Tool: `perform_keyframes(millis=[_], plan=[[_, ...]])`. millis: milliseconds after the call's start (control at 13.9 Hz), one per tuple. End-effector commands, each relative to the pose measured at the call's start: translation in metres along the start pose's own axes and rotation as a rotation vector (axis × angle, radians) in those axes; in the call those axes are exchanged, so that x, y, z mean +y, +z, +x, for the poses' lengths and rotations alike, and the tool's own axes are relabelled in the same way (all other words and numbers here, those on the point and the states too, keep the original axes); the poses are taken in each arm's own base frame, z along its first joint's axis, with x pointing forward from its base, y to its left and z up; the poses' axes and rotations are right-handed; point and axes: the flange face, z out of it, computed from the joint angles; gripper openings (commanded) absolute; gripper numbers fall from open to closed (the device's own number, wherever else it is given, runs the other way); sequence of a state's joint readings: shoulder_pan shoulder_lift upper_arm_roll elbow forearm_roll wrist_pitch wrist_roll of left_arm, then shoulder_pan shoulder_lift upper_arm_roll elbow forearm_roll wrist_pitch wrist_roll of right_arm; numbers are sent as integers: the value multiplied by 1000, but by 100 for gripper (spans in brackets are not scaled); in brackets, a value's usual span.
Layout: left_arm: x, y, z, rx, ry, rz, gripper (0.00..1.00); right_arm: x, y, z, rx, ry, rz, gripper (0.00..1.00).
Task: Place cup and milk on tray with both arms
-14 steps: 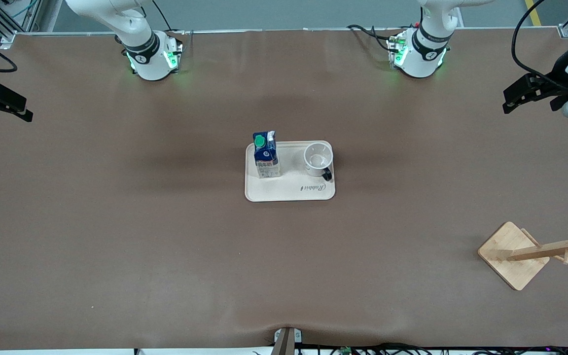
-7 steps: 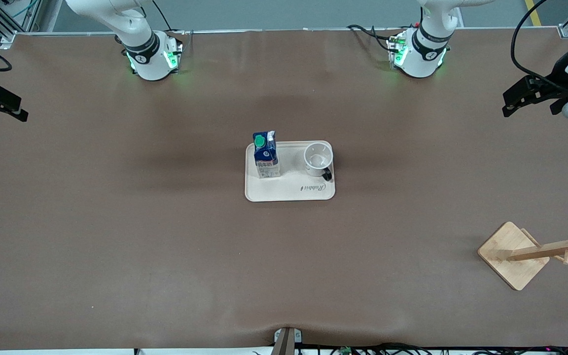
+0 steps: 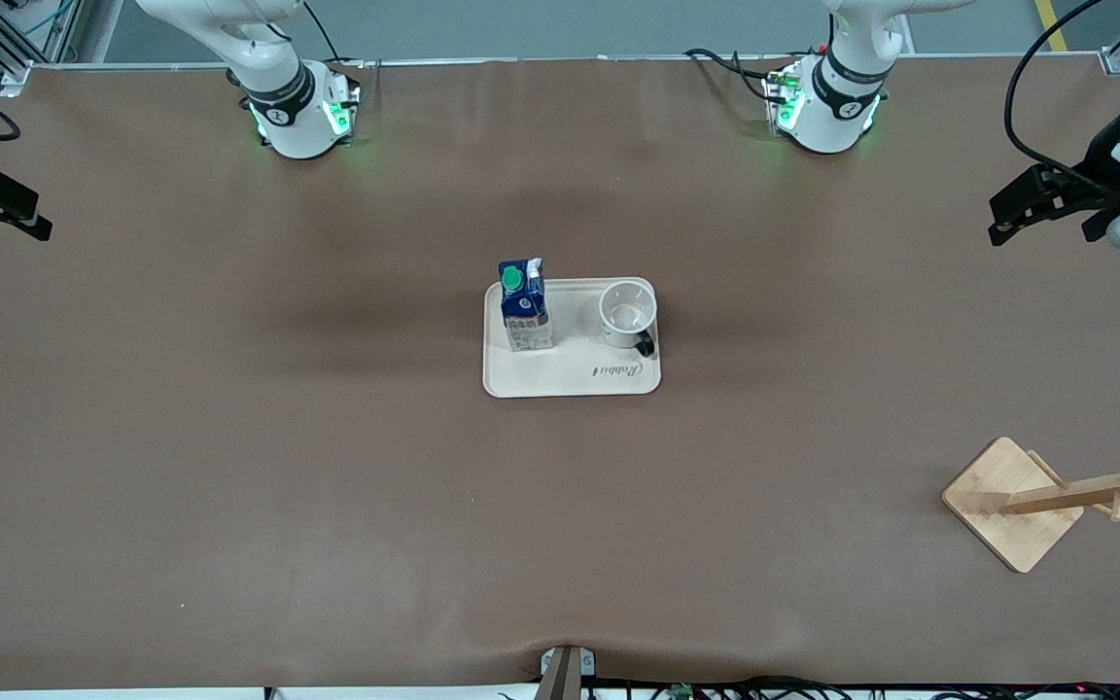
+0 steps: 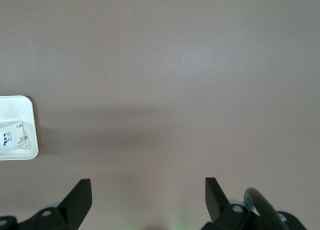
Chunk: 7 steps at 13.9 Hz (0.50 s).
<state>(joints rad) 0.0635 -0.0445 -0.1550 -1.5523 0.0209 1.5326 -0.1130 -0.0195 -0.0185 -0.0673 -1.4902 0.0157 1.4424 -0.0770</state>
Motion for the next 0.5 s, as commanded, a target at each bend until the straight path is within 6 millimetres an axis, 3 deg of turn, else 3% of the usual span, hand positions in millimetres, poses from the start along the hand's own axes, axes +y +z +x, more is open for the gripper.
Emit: perform_keyframes(millis=[0,430], plan=[[0,-7,1,15,8,-10,100,9,-5,-3,8,9,-4,100],[0,-6,0,10,17,-3,100,5,-4,-2,4,1,-6,100]])
